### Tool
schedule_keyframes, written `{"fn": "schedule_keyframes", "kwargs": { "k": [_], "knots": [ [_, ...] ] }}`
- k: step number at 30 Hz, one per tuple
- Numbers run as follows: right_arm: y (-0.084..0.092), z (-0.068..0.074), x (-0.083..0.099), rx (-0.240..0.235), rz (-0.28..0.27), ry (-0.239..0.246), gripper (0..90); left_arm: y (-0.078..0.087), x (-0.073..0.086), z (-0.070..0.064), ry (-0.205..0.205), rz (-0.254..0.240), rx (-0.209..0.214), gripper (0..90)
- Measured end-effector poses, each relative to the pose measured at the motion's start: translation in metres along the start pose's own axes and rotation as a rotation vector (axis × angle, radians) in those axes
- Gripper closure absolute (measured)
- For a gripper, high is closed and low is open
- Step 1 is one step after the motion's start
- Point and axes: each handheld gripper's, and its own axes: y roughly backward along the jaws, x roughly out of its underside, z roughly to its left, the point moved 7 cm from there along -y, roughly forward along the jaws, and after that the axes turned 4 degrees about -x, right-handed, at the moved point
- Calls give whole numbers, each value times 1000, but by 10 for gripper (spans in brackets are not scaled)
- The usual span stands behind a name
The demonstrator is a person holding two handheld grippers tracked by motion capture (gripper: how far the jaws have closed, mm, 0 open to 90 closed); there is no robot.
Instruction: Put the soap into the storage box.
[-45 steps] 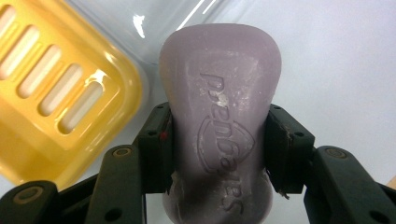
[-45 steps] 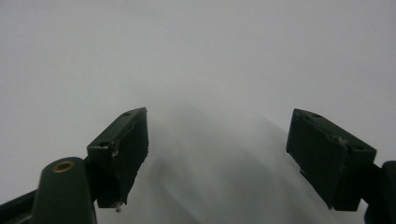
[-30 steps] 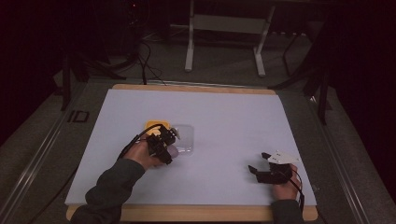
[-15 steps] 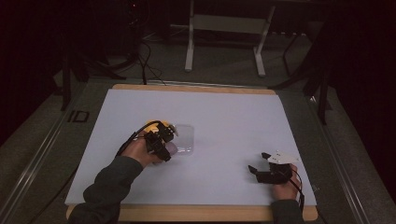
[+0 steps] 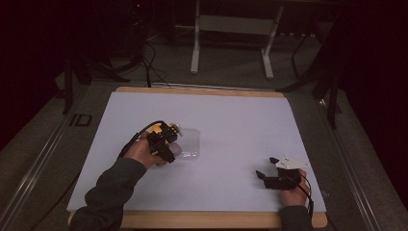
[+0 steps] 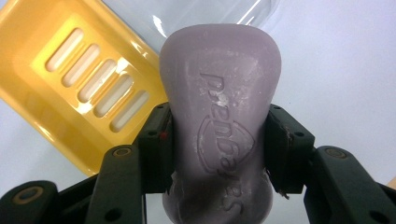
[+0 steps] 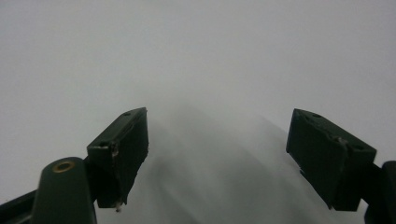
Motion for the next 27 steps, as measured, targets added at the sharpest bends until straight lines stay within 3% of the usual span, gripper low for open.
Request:
{"fn": "schedule_keyframes", "kwargs": {
  "k": [27],
  "knots": [
    [0, 0, 0, 0, 1, 1, 203, 5, -10, 17, 39, -10, 0, 500]
  ]
}}
